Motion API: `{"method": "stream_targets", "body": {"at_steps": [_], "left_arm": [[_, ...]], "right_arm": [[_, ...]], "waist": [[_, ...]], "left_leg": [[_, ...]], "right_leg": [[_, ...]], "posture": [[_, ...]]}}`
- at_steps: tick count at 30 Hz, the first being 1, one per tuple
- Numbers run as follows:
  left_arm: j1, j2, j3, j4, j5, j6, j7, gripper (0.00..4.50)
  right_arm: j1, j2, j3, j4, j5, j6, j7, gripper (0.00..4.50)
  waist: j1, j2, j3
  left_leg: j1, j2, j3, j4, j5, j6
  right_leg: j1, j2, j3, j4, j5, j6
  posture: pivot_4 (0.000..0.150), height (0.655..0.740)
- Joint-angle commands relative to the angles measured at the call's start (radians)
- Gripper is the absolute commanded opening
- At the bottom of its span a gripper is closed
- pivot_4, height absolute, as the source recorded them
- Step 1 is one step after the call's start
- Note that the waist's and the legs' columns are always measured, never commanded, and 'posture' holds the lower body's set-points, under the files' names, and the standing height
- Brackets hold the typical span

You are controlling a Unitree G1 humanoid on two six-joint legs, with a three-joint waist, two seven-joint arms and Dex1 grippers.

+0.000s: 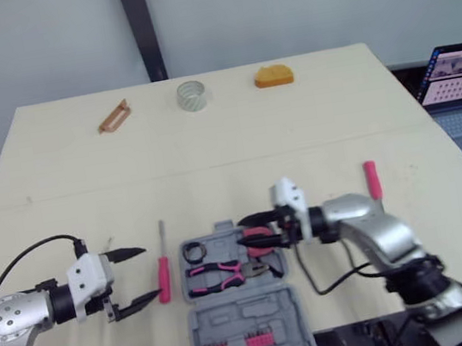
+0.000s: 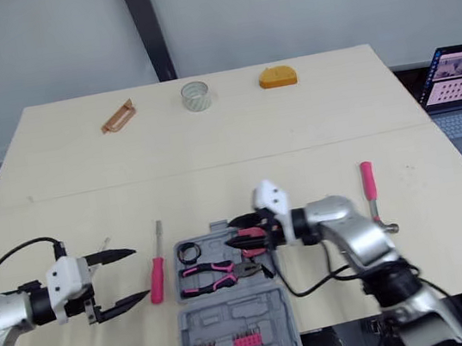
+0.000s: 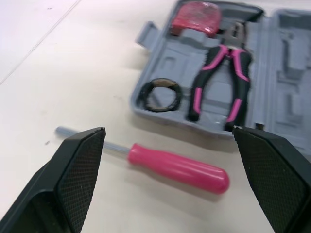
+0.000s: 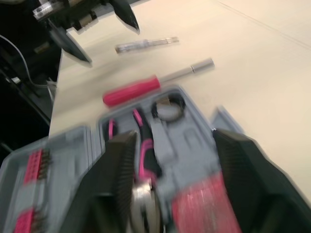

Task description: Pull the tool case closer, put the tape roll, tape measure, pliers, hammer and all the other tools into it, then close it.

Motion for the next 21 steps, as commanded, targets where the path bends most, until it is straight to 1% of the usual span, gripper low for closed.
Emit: {"method": "stream_targets", "body": {"at_steps": [1, 2, 6, 10, 14, 21], "left_arm": [[0.033, 0.001, 0.098, 0.011, -0.042, 0.051, 0.034, 4.5], [0.048, 0.001, 0.126, 0.019, -0.047, 0.062, 0.04, 4.5], [0.103, 0.008, 0.255, 0.091, -0.052, 0.089, 0.068, 4.5], [0.154, 0.02, 0.363, 0.192, -0.033, 0.071, 0.08, 4.5], [0.184, 0.026, 0.421, 0.283, -0.015, 0.035, 0.086, 4.5], [0.203, 0.021, 0.454, 0.375, -0.005, 0.003, 0.1, 4.5]], "right_arm": [[0.072, -0.118, -0.143, -0.069, 0.077, 0.047, 0.033, 4.23], [0.104, -0.158, -0.187, -0.063, 0.087, 0.052, 0.039, 4.38], [0.225, -0.285, -0.354, 0.027, 0.091, 0.02, 0.055, 4.38], [0.291, -0.351, -0.483, 0.178, 0.068, -0.043, 0.049, 4.38], [0.32, -0.389, -0.542, 0.326, 0.036, -0.113, 0.046, 4.38], [0.305, -0.401, -0.564, 0.53, -0.007, -0.206, 0.022, 4.38]], "waist": [[0.001, -0.001, 0.003], [-0.001, 0.0, 0.003], [-0.006, -0.001, 0.005], [-0.008, -0.004, 0.007], [-0.009, -0.005, 0.008], [-0.01, -0.006, 0.009]], "left_leg": [[0.0, 0.0, 0.001, 0.0, 0.0, 0.0], [0.0, 0.0, 0.002, 0.0, 0.0, 0.0], [0.001, 0.001, 0.003, -0.002, 0.0, 0.0], [0.001, 0.001, 0.004, -0.002, 0.0, 0.0], [0.002, 0.001, 0.004, -0.002, 0.0, 0.0], [0.002, 0.001, 0.005, -0.002, 0.0, 0.0]], "right_leg": [[0.0, 0.0, 0.0, 0.0, 0.0, 0.0], [0.0, 0.0, 0.0, 0.0, 0.0, 0.0], [0.0, 0.0, 0.0, -0.002, 0.0, 0.0], [0.0, 0.0, 0.0, -0.002, 0.0, 0.0], [0.0, 0.0, 0.0, -0.003, 0.0, 0.0], [0.0, -0.001, 0.001, -0.003, 0.0, 0.0]], "posture": [[0.15, 0.74], [0.15, 0.74], [0.15, 0.74], [0.15, 0.74], [0.15, 0.74], [0.15, 0.74]]}}
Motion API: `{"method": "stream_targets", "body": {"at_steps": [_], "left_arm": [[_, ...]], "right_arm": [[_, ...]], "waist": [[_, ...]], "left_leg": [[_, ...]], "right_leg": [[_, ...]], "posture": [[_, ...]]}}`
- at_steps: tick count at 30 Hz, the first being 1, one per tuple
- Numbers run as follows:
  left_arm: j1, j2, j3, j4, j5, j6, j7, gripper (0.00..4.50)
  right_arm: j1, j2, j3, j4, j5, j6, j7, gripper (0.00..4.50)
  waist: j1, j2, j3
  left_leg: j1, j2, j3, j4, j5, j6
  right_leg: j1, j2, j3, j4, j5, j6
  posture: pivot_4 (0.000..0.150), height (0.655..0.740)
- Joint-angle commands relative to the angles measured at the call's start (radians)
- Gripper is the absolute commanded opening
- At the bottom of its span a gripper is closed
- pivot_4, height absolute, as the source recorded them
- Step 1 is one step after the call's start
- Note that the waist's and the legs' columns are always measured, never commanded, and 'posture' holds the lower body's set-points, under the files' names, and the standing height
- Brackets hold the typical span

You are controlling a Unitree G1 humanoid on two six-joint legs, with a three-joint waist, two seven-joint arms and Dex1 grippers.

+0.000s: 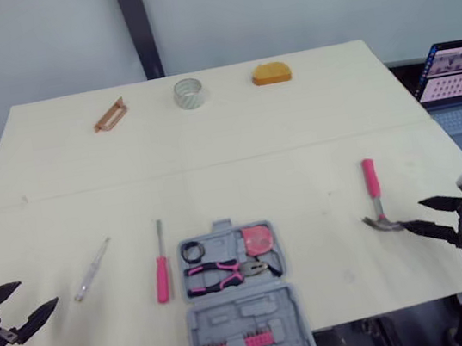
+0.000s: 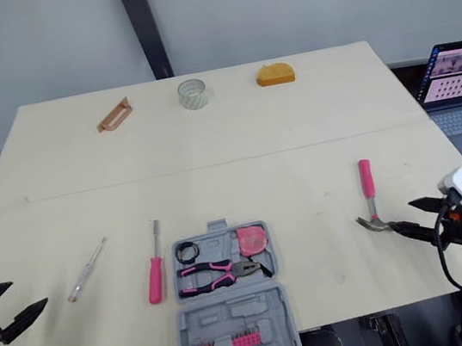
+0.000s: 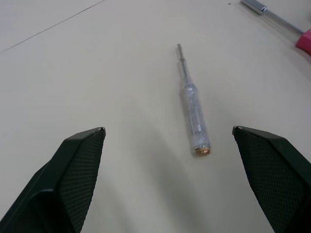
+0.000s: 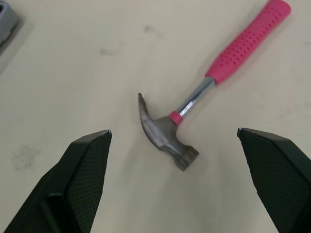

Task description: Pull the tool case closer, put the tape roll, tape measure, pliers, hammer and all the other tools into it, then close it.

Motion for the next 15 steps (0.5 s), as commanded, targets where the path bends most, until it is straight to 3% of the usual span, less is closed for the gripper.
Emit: {"method": "stream_targets", "body": {"at_steps": [1, 15], "left_arm": [[0.02, 0.006, 0.042, 0.028, 0.005, -0.027, 0.011, 4.5], [0.021, 0.001, 0.028, 0.076, 0.012, -0.06, 0.029, 4.5]], "right_arm": [[-0.005, -0.022, -0.046, 0.077, -0.012, -0.056, -0.012, 4.38], [-0.001, -0.036, -0.03, 0.19, -0.035, -0.143, 0.006, 4.38]], "waist": [[-0.001, 0.0, 0.0], [-0.002, 0.0, 0.001]], "left_leg": [[0.0, 0.0, 0.0, 0.0, 0.0, 0.0], [0.0, 0.0, 0.0, 0.0, 0.0, 0.0]], "right_leg": [[0.0, 0.0, 0.0, 0.0, 0.0, 0.0], [0.0, 0.0, 0.0, 0.0, 0.0, 0.0]], "posture": [[0.15, 0.74], [0.15, 0.74]]}}
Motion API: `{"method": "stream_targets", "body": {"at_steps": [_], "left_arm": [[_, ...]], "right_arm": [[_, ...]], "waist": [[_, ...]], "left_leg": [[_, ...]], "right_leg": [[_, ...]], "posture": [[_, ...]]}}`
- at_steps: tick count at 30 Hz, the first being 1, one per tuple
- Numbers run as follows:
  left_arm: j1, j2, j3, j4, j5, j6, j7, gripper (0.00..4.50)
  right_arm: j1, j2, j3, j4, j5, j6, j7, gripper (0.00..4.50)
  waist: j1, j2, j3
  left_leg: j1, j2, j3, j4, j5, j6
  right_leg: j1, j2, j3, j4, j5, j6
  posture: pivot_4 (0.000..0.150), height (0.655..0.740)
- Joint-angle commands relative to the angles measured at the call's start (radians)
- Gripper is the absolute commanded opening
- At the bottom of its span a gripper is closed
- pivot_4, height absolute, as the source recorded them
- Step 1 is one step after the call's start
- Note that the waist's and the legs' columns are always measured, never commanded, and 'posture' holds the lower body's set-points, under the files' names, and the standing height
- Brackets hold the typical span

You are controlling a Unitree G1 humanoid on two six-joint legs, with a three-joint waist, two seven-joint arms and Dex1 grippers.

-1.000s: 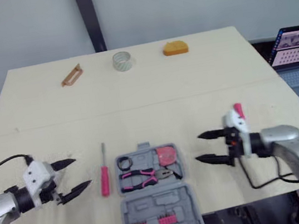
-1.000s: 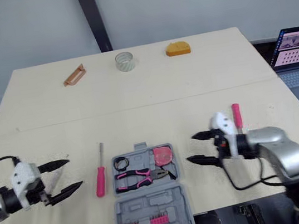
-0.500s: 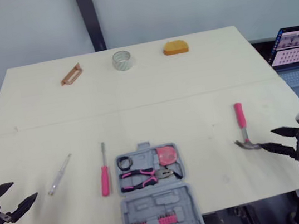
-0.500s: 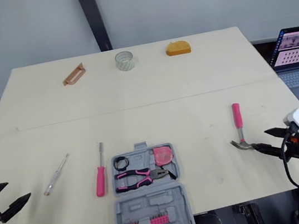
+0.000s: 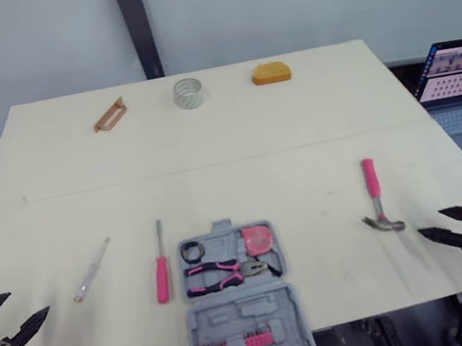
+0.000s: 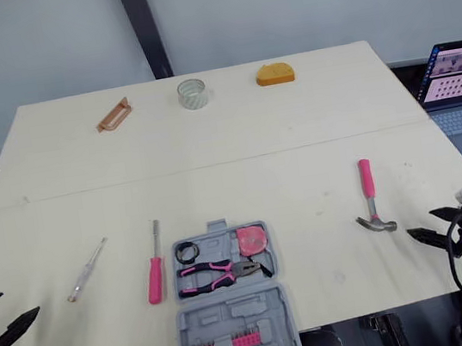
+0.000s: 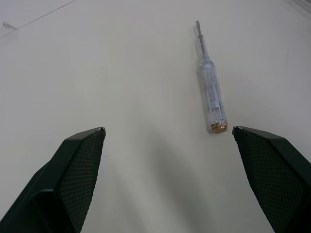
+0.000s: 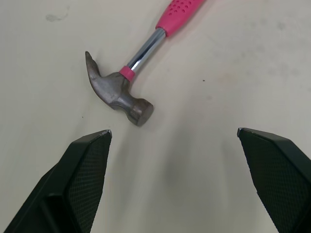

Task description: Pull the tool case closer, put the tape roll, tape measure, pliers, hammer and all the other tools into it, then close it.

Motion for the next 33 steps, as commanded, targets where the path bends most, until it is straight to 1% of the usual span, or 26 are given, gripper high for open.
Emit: {"method": "stream_targets", "body": {"at_steps": [1, 8, 15, 18, 20, 24, 27, 29, 30, 31, 33], "left_arm": [[0.006, 0.003, 0.024, 0.014, -0.003, -0.013, 0.007, 4.5], [-0.002, 0.005, 0.015, 0.018, -0.002, -0.014, 0.009, 4.5], [-0.011, 0.005, -0.014, -0.023, 0.002, 0.008, 0.01, 4.5], [-0.007, 0.007, -0.028, -0.075, -0.008, 0.044, 0.002, 4.5], [0.002, 0.013, -0.057, -0.135, -0.023, 0.097, -0.025, 4.5], [-0.005, 0.013, -0.095, -0.236, -0.036, 0.162, -0.044, 4.5], [-0.022, 0.017, -0.168, -0.371, -0.053, 0.22, -0.068, 4.5], [-0.039, 0.023, -0.217, -0.442, -0.056, 0.256, -0.075, 3.97], [-0.048, 0.031, -0.244, -0.469, -0.051, 0.273, -0.079, 3.63], [-0.057, 0.036, -0.264, -0.489, -0.045, 0.286, -0.082, 3.15], [-0.094, 0.043, -0.311, -0.514, -0.043, 0.318, -0.079, 2.07]], "right_arm": [[0.0, -0.036, -0.026, 0.009, -0.003, -0.022, 0.013, 4.38], [-0.008, -0.043, -0.011, 0.025, -0.008, -0.028, 0.023, 4.38], [-0.002, -0.054, -0.029, -0.051, 0.025, 0.024, 0.041, 4.38], [0.008, -0.056, -0.031, -0.131, 0.044, 0.063, 0.05, 4.38], [0.01, -0.045, -0.019, -0.236, 0.072, 0.106, 0.045, 4.38], [0.002, -0.021, 0.007, -0.361, 0.108, 0.159, 0.042, 4.38], [0.004, 0.009, 0.088, -0.525, 0.133, 0.213, 0.042, 4.38], [-0.008, 0.025, 0.148, -0.618, 0.137, 0.252, 0.027, 4.5], [-0.018, 0.033, 0.183, -0.654, 0.129, 0.264, 0.017, 4.5], [-0.027, 0.038, 0.211, -0.68, 0.12, 0.272, 0.008, 4.5], [-0.047, 0.044, 0.279, -0.715, 0.094, 0.279, 0.002, 3.95]], "waist": [[0.0, 0.0, 0.0], [0.0, 0.0, 0.0], [0.0, 0.0, 0.0], [0.0, 0.001, 0.001], [0.001, 0.001, 0.001], [0.002, 0.001, 0.001], [0.005, 0.0, 0.001], [0.006, 0.0, 0.001], [0.007, 0.0, 0.001], [0.007, 0.0, 0.001], [0.007, 0.001, 0.001]], "left_leg": [[0.0, 0.0, 0.0, 0.0, 0.0, 0.0], [0.0, 0.0, 0.0, 0.0, 0.0, 0.0], [0.0, 0.0, 0.0, 0.0, 0.0, 0.0], [0.0, 0.0, 0.0, 0.0, 0.0, 0.0], [0.0, 0.0, 0.0, 0.0, 0.0, 0.0], [0.0, 0.0, 0.0, 0.0, 0.0, 0.0], [0.0, 0.0, 0.0, 0.001, 0.0, 0.0], [0.0, 0.0, -0.001, 0.001, 0.0, 0.0], [0.0, 0.0, -0.001, 0.001, 0.0, 0.0], [0.0, 0.0, -0.001, 0.002, 0.0, 0.0], [0.0, 0.0, -0.001, 0.002, 0.0, 0.0]], "right_leg": [[0.0, 0.0, 0.0, 0.0, 0.0, 0.0], [0.0, 0.0, 0.0, 0.0, 0.0, 0.0], [0.0, 0.0, 0.0, 0.0, 0.0, 0.0], [0.0, 0.0, 0.0, 0.0, 0.0, 0.0], [0.0, 0.0, 0.0, 0.0, 0.0, 0.0], [0.0, 0.0, 0.0, 0.001, 0.0, 0.0], [0.0, 0.0, 0.0, 0.001, 0.0, 0.0], [0.0, 0.0, 0.0, 0.001, 0.0, 0.0], [0.0, 0.0, 0.0, 0.001, 0.0, 0.0], [0.0, 0.0, 0.0, 0.001, 0.0, 0.0], [0.0, 0.0, 0.0, 0.001, 0.0, 0.0]], "posture": [[0.15, 0.74], [0.15, 0.74], [0.15, 0.74], [0.15, 0.74], [0.15, 0.74], [0.15, 0.74], [0.15, 0.74], [0.15, 0.74], [0.15, 0.74], [0.15, 0.74], [0.15, 0.74]]}}
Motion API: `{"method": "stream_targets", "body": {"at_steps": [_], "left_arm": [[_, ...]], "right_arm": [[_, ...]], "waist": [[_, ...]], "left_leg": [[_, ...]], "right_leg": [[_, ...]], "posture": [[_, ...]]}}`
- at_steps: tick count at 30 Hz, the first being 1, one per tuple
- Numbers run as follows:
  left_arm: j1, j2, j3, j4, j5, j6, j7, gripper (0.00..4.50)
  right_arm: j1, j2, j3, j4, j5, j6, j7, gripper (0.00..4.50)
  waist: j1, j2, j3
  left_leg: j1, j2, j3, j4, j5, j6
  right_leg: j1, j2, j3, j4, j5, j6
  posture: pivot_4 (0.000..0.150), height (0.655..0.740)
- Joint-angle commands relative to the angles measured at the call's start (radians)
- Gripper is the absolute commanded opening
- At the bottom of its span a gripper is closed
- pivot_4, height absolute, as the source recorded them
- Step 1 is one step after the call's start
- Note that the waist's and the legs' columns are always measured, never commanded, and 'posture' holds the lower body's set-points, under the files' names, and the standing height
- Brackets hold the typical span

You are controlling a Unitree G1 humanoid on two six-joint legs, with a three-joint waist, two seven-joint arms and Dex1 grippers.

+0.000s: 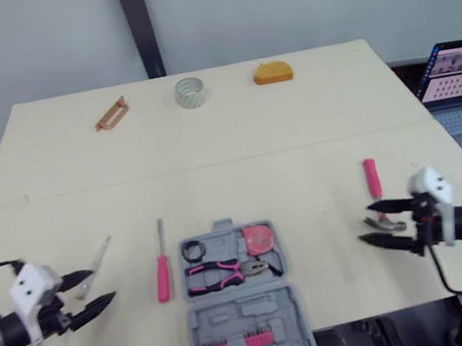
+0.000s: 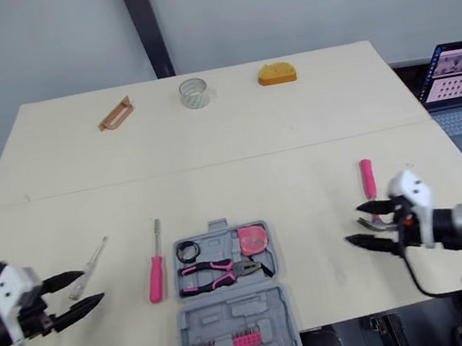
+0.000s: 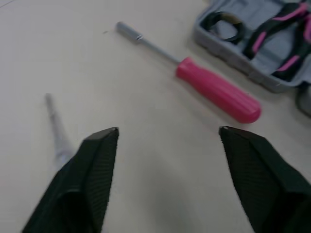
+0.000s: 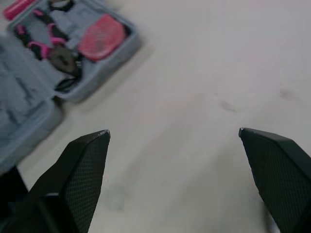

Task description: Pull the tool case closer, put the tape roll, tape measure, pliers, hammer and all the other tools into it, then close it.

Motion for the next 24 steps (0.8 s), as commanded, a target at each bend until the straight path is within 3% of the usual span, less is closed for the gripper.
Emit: {"method": "stream_targets", "body": {"at_steps": [1, 4, 8, 24], "left_arm": [[-0.052, 0.021, -0.064, -0.061, -0.006, 0.059, -0.001, 1.56], [-0.108, 0.02, -0.145, -0.107, -0.008, 0.117, 0.003, 0.01], [-0.121, 0.032, -0.251, -0.187, 0.004, 0.194, 0.001, 0.0], [-0.122, 0.039, -0.409, -0.232, 0.095, 0.217, 0.036, 0.0]], "right_arm": [[-0.037, 0.003, 0.088, -0.074, -0.037, 0.012, -0.017, 3.61], [-0.08, 0.026, 0.187, -0.097, -0.068, 0.023, -0.021, 2.05], [-0.144, 0.059, 0.301, -0.11, -0.124, 0.034, -0.035, 0.02], [-0.248, 0.079, 0.477, -0.14, -0.193, 0.09, -0.014, 0.02]], "waist": [[0.001, 0.0, 0.0], [0.007, 0.0, 0.0], [0.014, 0.0, 0.0], [0.021, 0.0, 0.001]], "left_leg": [[0.0, 0.0, 0.0, 0.0, 0.0, 0.0], [0.0, 0.0, 0.0, 0.001, 0.0, 0.0], [-0.001, 0.0, 0.0, 0.001, 0.0, 0.0], [-0.002, 0.0, -0.001, 0.005, -0.001, 0.0]], "right_leg": [[0.0, 0.0, 0.0, 0.0, 0.0, 0.0], [0.0, 0.0, 0.0, 0.0, 0.0, 0.0], [0.0, 0.0, 0.0, 0.0, 0.0, 0.0], [-0.001, 0.0, 0.0, 0.001, 0.0, 0.0]], "posture": [[0.15, 0.74], [0.15, 0.74], [0.15, 0.74], [0.15, 0.74]]}}
